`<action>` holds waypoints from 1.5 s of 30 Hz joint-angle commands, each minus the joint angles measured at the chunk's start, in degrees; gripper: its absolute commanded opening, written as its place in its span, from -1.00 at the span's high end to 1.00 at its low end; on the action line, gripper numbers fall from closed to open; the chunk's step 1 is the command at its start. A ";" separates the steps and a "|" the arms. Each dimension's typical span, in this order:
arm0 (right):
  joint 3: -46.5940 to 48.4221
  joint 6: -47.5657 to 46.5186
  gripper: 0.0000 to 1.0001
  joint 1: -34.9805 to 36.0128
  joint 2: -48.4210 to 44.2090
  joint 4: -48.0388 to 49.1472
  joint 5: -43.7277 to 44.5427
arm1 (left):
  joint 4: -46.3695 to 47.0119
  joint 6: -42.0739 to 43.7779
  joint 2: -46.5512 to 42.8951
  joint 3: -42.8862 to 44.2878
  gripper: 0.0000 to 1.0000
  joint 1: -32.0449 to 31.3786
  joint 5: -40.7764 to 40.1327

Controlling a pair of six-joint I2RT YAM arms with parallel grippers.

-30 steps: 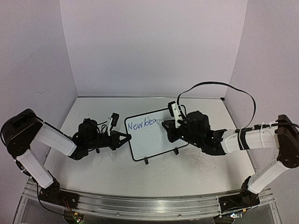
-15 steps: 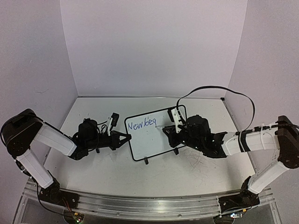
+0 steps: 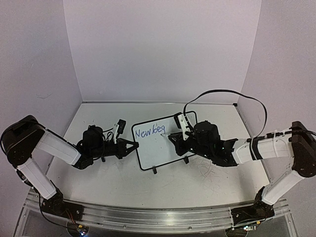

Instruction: Write a sentence on the whiteboard

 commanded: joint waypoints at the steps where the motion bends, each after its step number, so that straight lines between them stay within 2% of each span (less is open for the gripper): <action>1: 1.64 -0.32 1.00 -0.13 -1.09 1.79 0.28 | -5.88 2.34 -0.16 -0.56 1.00 -0.26 -2.07; 5: -2.33 -0.77 1.00 -0.75 -8.83 2.40 1.34 | -5.85 2.34 -0.07 -0.76 1.00 -0.25 -2.14; 8: -4.26 -2.24 1.00 -2.68 -11.94 2.70 -1.20 | -5.84 2.45 0.02 -0.83 1.00 -0.25 -2.14; 15: -2.69 -5.48 1.00 -3.38 -10.96 3.02 -3.80 | -6.23 2.87 -1.27 -1.80 1.00 -0.22 -2.57; 31: -0.18 -6.53 1.00 -2.80 -7.06 2.63 -6.34 | -7.21 3.04 -1.99 -2.66 1.00 -0.22 -3.49; 45: -0.02 -9.25 1.00 -1.30 -6.00 3.50 0.18 | -7.25 2.96 -2.35 -2.63 1.00 -0.22 -3.98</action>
